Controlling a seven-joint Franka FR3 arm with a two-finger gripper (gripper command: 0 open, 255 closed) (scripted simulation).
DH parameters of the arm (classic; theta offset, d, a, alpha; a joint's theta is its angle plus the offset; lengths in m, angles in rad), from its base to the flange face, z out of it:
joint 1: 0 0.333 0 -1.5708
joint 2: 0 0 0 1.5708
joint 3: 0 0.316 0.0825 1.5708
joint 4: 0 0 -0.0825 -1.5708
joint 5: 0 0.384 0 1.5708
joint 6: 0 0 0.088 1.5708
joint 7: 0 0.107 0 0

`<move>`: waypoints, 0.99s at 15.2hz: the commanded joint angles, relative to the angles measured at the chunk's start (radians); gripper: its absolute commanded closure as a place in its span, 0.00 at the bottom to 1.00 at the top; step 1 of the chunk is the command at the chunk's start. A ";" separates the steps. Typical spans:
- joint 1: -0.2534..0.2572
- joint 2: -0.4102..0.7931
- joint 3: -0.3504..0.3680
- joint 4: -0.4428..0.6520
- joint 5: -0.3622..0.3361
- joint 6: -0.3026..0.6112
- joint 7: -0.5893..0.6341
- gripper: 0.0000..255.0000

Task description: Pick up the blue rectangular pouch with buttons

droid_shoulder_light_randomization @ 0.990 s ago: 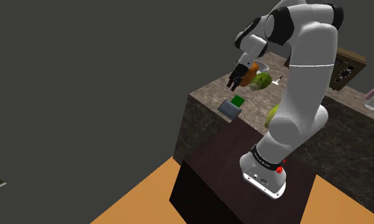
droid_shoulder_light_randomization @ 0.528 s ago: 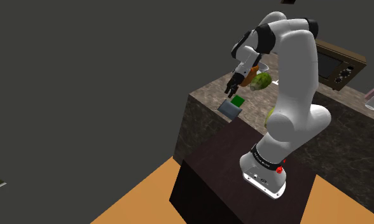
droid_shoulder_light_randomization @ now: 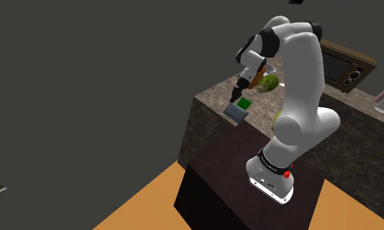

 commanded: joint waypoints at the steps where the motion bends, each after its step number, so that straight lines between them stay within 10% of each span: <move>1: 0.000 0.000 0.000 0.000 0.000 0.000 0.000 1.00; 15: 0.018 -0.080 -0.027 -0.014 -0.035 -0.052 0.031 1.00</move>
